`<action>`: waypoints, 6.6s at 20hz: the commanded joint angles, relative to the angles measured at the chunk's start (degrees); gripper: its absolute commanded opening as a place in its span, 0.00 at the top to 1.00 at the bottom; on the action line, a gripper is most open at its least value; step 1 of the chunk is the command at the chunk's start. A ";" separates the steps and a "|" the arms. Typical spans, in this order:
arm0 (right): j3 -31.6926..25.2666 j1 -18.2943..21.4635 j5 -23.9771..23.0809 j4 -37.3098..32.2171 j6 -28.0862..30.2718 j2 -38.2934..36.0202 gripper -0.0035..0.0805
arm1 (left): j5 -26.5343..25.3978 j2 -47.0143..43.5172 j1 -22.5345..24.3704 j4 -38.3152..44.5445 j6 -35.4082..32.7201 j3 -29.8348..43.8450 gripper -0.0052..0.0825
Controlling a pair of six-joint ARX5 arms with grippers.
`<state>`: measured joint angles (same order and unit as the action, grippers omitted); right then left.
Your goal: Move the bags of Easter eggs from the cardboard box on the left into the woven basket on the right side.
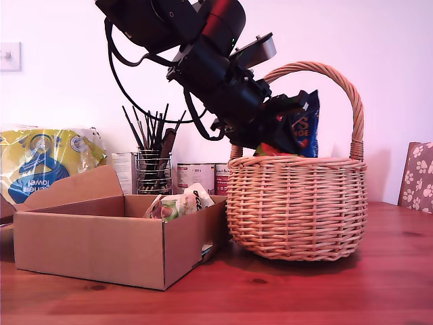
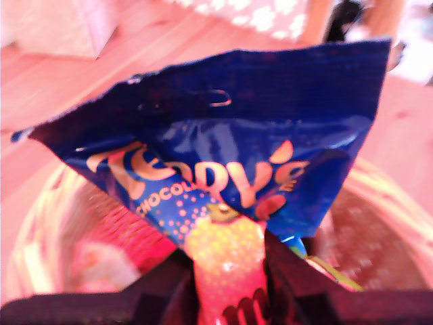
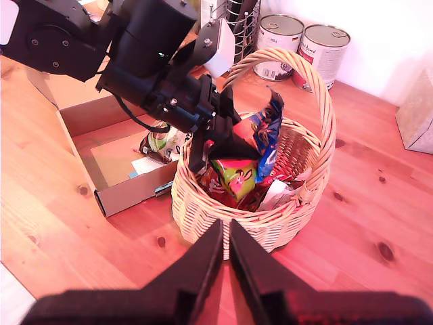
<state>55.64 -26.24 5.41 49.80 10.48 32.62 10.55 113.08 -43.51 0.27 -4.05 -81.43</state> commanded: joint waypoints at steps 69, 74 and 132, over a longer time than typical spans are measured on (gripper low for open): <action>-0.94 0.13 0.22 -2.78 -0.13 -0.26 0.97 | -2.08 6.21 17.14 -29.00 3.43 0.61 0.81; -0.94 0.13 0.17 -2.69 -0.15 -0.17 0.97 | -0.26 -4.44 17.14 -34.73 2.03 0.61 0.81; -0.94 0.15 0.70 -0.31 -4.48 -1.77 0.97 | -2.10 -26.18 -0.48 -20.24 -2.10 8.39 0.60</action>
<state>55.64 -26.24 6.57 50.33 5.93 31.33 8.54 86.63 -43.79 -19.59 -6.22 -74.37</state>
